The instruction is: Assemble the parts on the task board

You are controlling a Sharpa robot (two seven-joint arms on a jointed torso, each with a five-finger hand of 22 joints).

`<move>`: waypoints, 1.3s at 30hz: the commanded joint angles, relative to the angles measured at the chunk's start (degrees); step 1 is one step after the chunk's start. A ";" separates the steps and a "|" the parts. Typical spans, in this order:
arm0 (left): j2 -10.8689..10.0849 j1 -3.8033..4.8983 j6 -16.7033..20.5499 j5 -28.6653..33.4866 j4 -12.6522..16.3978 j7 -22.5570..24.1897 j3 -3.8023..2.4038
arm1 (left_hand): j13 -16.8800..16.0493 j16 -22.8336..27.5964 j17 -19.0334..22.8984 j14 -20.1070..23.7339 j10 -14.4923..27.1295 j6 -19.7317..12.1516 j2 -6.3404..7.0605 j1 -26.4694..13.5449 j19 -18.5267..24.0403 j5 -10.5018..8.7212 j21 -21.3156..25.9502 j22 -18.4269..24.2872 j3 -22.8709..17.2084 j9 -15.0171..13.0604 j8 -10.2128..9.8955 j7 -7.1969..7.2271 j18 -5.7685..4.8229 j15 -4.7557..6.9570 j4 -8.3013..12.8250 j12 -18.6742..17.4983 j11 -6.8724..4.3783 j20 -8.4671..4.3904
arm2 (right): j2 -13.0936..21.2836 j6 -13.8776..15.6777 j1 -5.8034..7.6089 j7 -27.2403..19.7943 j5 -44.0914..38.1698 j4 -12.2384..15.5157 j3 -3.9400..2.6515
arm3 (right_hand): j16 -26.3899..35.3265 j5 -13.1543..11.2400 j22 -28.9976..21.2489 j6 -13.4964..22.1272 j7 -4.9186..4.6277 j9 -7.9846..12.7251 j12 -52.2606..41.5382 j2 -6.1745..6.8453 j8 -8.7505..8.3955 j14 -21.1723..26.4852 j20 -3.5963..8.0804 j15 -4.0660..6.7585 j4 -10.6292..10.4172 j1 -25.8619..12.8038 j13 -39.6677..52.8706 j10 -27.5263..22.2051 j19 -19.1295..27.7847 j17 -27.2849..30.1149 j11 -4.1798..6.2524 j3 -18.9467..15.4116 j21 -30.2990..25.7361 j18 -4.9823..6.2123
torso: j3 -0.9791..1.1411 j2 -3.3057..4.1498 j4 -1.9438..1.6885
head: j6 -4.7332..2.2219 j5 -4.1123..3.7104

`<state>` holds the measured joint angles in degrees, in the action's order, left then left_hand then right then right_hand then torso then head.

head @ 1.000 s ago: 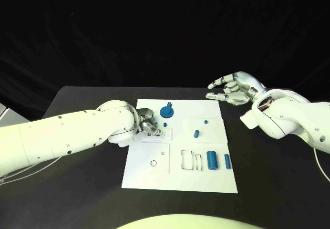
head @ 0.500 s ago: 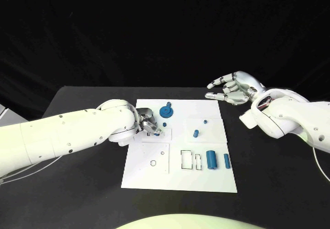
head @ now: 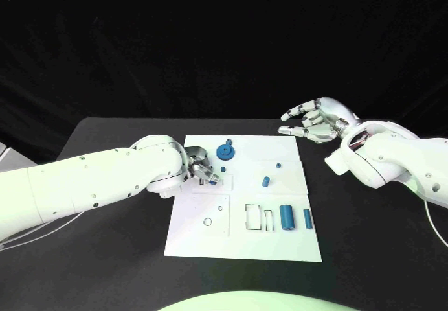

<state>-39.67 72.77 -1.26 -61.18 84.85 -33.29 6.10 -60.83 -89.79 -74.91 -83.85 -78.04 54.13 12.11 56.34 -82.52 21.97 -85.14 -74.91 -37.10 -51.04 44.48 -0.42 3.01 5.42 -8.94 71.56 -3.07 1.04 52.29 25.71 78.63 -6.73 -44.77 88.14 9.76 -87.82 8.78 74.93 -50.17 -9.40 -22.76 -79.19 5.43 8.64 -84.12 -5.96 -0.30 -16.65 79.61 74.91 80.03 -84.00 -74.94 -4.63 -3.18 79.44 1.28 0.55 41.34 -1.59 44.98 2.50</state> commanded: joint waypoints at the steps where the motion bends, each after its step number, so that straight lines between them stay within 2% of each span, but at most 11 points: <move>1: 0.23 -0.63 -2.51 0.39 0.02 -0.47 0.48 | -0.12 -0.21 -15.09 -6.15 0.07 -0.15 -0.37 0.08 -0.29 -0.20 -0.04 -3.66 1.71 0.21 0.02 -0.15 -0.48 0.44 -0.58 0.27 -0.05 -0.19 | 0.05 -0.45 -0.03 -0.25 -0.69 0.14 0.00 | 0.32 0.25 9.52 0.10 -0.08 0.05 0.24 -0.59 0.20 -4.48 -0.34 -0.09 -0.01 -0.13 4.18 -0.33 -1.30 -9.72 -0.06 -0.34 -0.30 1.14 | -0.02 -0.01 -0.03 | -0.02 0.00; 6: 0.20 -0.63 -2.36 -0.26 -0.17 -0.85 0.49 | -0.33 -0.21 -15.09 -6.15 -0.03 0.06 -0.17 0.31 -0.61 -0.36 -0.19 -4.14 5.55 0.64 0.12 -0.10 -0.58 0.48 -2.38 0.49 -0.09 -0.24 | 0.09 -0.35 -0.03 -0.26 -0.77 0.19 0.00 | 0.34 0.21 9.52 0.11 -0.08 0.06 0.21 -0.56 0.20 -4.47 -0.34 -0.09 0.01 -0.10 4.21 -0.31 -1.30 -9.68 -0.06 -0.36 -0.30 1.14 | -0.01 -0.01 -0.02 | -0.01 0.05; 19: -0.26 -0.64 -2.39 -0.59 -0.06 -0.99 0.48 | -0.39 -0.21 -15.09 -6.15 -0.05 0.12 0.15 0.69 -0.71 -0.78 -0.20 -4.28 9.31 1.10 0.18 -0.09 -0.60 0.50 -4.91 0.63 -0.11 -0.29 | 0.16 0.33 -0.04 -0.28 -0.97 0.30 0.00 | 0.36 0.11 9.47 0.09 -0.07 0.06 0.32 -0.51 0.22 -4.46 -0.34 -0.08 0.02 -0.07 4.10 -0.41 -1.26 -9.64 -0.06 -0.42 -0.40 1.16 | -0.04 0.00 0.02 | -0.10 0.09; 21: -0.50 -0.65 -2.28 -0.61 0.18 -0.99 0.46 | -0.32 -0.21 -15.09 -6.15 0.00 0.08 0.40 1.02 -0.72 -1.77 -0.18 -4.30 10.75 1.30 0.22 -0.10 -0.60 0.50 -6.20 0.62 -0.09 -0.28 | 0.17 0.29 -0.06 -0.28 -0.97 0.29 0.00 | 0.36 0.11 9.47 0.09 -0.07 0.06 0.32 -0.51 0.22 -4.46 -0.34 -0.08 0.02 -0.07 4.10 -0.41 -1.26 -9.64 -0.06 -0.42 -0.40 1.16 | -0.05 0.00 0.02 | -0.19 0.08; 23: -0.71 -0.65 -2.15 -0.55 0.41 -0.98 0.43 | -0.22 -0.21 -15.09 -6.15 0.08 0.06 0.41 1.43 -0.71 -4.06 -0.15 -4.30 12.08 1.47 0.30 -0.13 -0.59 0.47 -7.42 0.61 -0.05 -0.27 | 0.18 0.26 -0.08 -0.28 -0.97 0.29 0.00 | 0.36 0.11 9.47 0.09 -0.07 0.06 0.32 -0.51 0.22 -4.46 -0.34 -0.08 0.02 -0.07 4.10 -0.41 -1.26 -9.64 -0.06 -0.42 -0.40 1.16 | -0.06 -0.01 0.03 | -0.22 0.05; 26: -1.08 -0.66 -1.79 -0.24 0.95 -0.95 0.20 | 0.14 -0.21 -15.09 -6.15 0.31 -0.11 0.31 0.85 -0.71 -6.36 -0.12 -4.31 13.80 1.71 0.30 -0.28 -0.59 0.39 -7.83 0.43 0.07 -0.23 | 0.19 0.23 -0.13 -0.28 -0.97 0.27 0.00 | 0.42 0.07 9.37 0.10 -0.07 0.07 0.43 -0.51 0.22 -4.43 -0.34 -0.08 0.01 -0.09 3.99 -0.52 -1.18 -9.51 -0.06 -0.46 -0.60 1.20 | -0.07 0.00 0.02 | -0.29 -0.06; 30: -1.71 -0.65 -0.79 0.53 1.77 -0.85 -0.40 | 1.37 -0.21 -15.09 -6.15 0.99 -0.49 0.11 0.59 -0.27 -6.73 0.20 -3.64 14.40 1.84 0.17 -0.39 -0.44 0.33 -7.81 -0.36 0.16 -0.21 | 0.19 0.18 -0.21 -0.29 -0.98 0.22 0.00 | 0.42 0.07 9.37 0.10 -0.07 0.07 0.43 -0.51 0.22 -4.43 -0.34 -0.08 0.01 -0.09 3.99 -0.52 -1.18 -9.51 -0.06 -0.46 -0.60 1.20 | -0.04 -0.04 -0.02 | -0.44 -0.04; 36: -3.03 -0.38 0.49 3.98 3.17 -0.65 -2.49 | 7.25 0.37 -14.15 -5.83 5.22 -3.24 -0.23 1.98 1.98 -6.50 1.91 -0.38 16.08 2.76 -1.26 -1.56 0.27 -0.45 -7.79 -4.55 1.20 0.32 | 0.12 0.12 -0.30 -0.27 -0.97 -0.14 0.00 | 0.47 0.03 9.35 0.11 -0.08 0.08 0.53 -0.52 0.22 -4.40 -0.34 -0.08 -0.01 -0.11 3.89 -0.62 -1.16 -9.41 -0.06 -0.49 -0.65 1.21 | -0.04 -0.07 -0.02 | -0.70 -0.08; 37: -3.07 -0.35 0.51 4.08 3.21 -0.64 -2.56 | 7.85 0.46 -14.00 -5.78 5.65 -3.50 -0.29 2.06 2.17 -6.48 2.05 -0.12 16.18 2.89 -1.48 -1.69 0.33 -0.55 -7.80 -4.99 1.32 0.39 | 0.12 0.12 -0.31 -0.27 -0.97 -0.15 0.00 | 0.47 0.03 9.35 0.11 -0.08 0.08 0.53 -0.52 0.22 -4.40 -0.34 -0.08 -0.01 -0.11 3.89 -0.62 -1.16 -9.41 -0.06 -0.49 -0.65 1.21 | -0.04 -0.07 -0.03 | -0.69 -0.08; 38: -3.24 -0.18 0.62 4.51 3.37 -0.63 -2.87 | 11.41 1.29 -12.70 -5.28 8.33 -5.19 -0.60 2.42 3.37 -6.36 2.97 1.55 16.61 3.89 -3.19 -2.61 0.68 -1.23 -7.80 -7.69 2.12 0.84 | 0.10 0.11 -0.32 -0.25 -0.96 -0.23 0.00 | 0.47 0.03 9.35 0.11 -0.08 0.08 0.53 -0.52 0.22 -4.40 -0.34 -0.08 -0.01 -0.11 3.89 -0.62 -1.16 -9.41 -0.06 -0.49 -0.65 1.21 | -0.03 -0.08 -0.04 | -0.75 -0.05; 39: -3.40 0.03 0.66 4.87 3.50 -0.61 -3.11 | 11.53 1.37 -12.57 -5.22 8.52 -5.64 -0.83 2.54 3.40 -6.34 3.02 1.54 16.86 4.47 -4.06 -2.99 0.68 -1.54 -7.82 -7.76 2.45 1.11 | 0.07 0.10 -0.33 -0.24 -0.95 -0.30 0.00 | 0.47 0.03 9.35 0.11 -0.08 0.08 0.53 -0.52 0.22 -4.40 -0.34 -0.08 -0.01 -0.11 3.89 -0.62 -1.16 -9.41 -0.06 -0.49 -0.65 1.21 | -0.03 -0.08 -0.06 | -0.79 -0.03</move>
<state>-42.98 72.58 -1.05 -59.42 88.02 -33.78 3.11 -49.83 -88.63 -74.94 -83.97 -69.98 48.80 11.15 58.37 -79.39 15.59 -82.25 -73.58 -20.40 -46.72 40.66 -3.30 3.02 4.05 -16.77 64.21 -0.77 2.09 52.42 25.99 78.35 -6.71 -45.20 87.92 9.77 -87.59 8.78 74.91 -50.17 -9.40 -22.77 -78.97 5.43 8.64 -84.13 -5.96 -0.30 -16.81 79.61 74.91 79.94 -84.00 -74.92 -4.72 -3.34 78.99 2.16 0.50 41.28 -1.60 44.30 2.43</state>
